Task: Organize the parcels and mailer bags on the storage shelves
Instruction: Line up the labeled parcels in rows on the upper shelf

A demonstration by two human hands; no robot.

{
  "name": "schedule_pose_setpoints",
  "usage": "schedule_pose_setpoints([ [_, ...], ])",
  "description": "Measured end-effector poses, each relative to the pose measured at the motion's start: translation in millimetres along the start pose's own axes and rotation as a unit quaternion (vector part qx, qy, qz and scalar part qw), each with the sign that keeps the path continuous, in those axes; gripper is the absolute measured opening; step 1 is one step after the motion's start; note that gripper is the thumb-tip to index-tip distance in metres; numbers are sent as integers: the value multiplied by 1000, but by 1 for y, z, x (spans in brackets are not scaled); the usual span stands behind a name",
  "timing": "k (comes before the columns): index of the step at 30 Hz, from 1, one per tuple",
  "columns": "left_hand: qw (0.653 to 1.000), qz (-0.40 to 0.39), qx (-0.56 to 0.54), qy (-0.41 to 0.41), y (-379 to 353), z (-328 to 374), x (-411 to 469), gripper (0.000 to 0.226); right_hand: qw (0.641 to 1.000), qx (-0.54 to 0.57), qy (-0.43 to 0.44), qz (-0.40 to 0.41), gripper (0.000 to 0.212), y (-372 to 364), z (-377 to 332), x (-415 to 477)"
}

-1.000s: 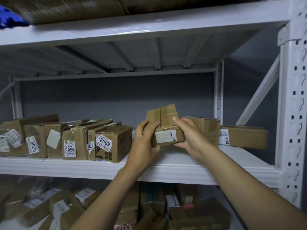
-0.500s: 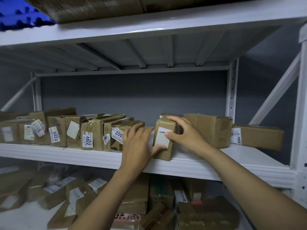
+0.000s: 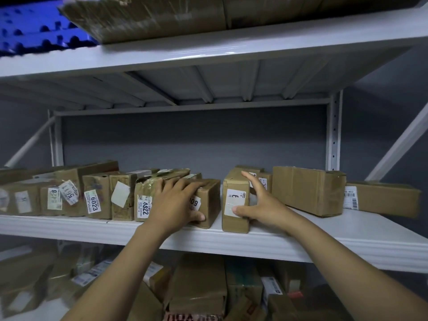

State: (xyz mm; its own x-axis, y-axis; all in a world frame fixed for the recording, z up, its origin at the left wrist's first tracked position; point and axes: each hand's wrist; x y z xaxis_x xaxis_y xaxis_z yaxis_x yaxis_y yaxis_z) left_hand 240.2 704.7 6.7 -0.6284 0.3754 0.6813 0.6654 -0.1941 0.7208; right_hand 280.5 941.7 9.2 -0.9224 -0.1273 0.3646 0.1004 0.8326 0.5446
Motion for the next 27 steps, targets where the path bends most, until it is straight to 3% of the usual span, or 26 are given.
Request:
schedule_pose_setpoints([
  [16, 999, -1, -15, -41, 6, -14, 0, 87, 996, -77, -18, 31, 98, -37, -16, 8],
  [20, 998, 33, -45, -34, 20, -5, 2, 91, 992, -118, -13, 49, 96, -30, -18, -1],
  [24, 992, 65, -82, -65, 38, 19, 18, 81, 974, -195, -6, 117, 82, -2, -16, -11],
  [27, 988, 85, -88, -98, 44, 48, 36, 66, 942, -283, 4, 183, 54, 34, -9, -17],
])
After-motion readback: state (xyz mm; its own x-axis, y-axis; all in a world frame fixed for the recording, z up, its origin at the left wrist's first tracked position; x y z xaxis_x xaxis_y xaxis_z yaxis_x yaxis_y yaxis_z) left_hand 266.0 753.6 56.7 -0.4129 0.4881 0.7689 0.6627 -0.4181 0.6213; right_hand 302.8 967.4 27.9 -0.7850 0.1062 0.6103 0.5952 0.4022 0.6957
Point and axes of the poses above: each hand's wrist, its own x-axis towards the middle knuckle, its own y-axis out of the back of the hand, z = x × y, and after that the axes turned 3 degrees about -y, right-handed
